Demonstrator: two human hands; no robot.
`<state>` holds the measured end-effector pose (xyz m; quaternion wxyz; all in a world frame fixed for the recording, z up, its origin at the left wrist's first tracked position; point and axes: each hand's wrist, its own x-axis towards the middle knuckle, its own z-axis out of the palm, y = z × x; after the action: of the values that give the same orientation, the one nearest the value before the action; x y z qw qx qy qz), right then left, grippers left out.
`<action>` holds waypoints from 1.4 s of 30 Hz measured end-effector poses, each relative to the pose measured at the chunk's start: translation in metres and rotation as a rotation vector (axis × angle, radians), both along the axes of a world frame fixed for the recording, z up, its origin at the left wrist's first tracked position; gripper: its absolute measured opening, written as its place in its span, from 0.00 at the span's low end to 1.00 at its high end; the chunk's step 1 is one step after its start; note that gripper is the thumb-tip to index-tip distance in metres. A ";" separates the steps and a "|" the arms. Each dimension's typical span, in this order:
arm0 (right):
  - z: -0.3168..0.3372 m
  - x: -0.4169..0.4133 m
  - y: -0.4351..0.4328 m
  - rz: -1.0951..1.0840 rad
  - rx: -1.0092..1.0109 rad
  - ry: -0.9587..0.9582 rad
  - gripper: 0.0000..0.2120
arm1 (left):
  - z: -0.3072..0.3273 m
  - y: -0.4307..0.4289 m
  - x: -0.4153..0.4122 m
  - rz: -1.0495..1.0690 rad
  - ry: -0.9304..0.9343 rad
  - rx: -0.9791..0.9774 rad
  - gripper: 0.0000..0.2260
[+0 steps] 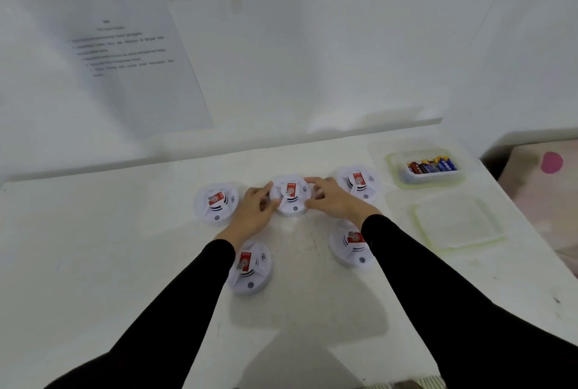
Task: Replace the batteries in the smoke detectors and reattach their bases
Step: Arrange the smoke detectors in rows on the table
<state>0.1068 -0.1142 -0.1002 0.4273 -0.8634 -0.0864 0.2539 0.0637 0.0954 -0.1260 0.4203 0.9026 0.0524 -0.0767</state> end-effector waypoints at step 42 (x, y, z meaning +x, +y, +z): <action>0.002 0.032 -0.133 -0.144 0.186 -0.016 0.31 | -0.016 -0.164 0.027 0.233 -0.119 -0.527 0.16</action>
<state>0.1385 -0.2470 -0.0982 0.5222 -0.8259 -0.0508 0.2066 0.0904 -0.0684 -0.1417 0.6484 0.7533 0.1090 0.0144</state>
